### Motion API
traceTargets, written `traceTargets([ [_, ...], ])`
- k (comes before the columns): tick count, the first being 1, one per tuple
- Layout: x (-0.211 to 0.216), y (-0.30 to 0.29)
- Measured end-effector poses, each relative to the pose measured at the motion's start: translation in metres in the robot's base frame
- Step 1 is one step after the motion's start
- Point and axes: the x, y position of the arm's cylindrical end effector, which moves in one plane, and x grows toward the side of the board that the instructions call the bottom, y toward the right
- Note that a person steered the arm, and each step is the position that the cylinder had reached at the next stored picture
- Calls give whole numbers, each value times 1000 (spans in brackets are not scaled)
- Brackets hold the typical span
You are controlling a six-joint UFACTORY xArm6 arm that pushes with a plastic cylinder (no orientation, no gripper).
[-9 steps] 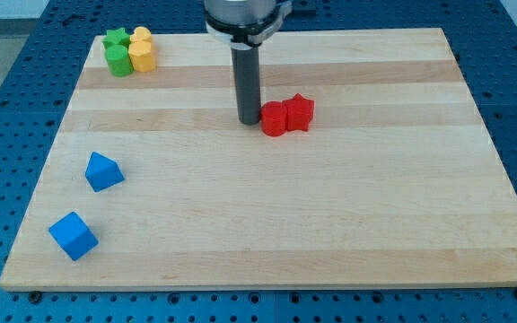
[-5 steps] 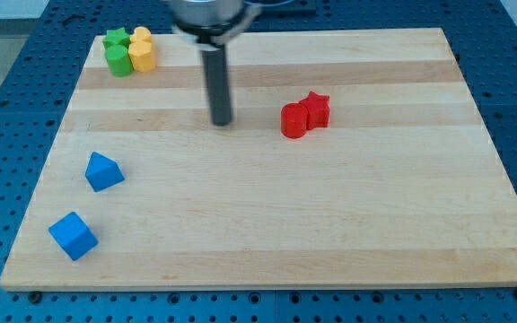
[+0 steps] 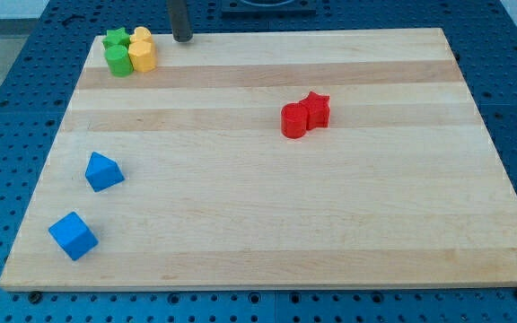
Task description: Move your arm towards green star
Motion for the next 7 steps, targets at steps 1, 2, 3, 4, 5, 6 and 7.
traceTargets([
  [1,-1,-5],
  [2,-1,-5],
  [3,0,-27],
  [4,0,-2],
  [5,14,61],
  [6,72,57],
  [7,111,11],
])
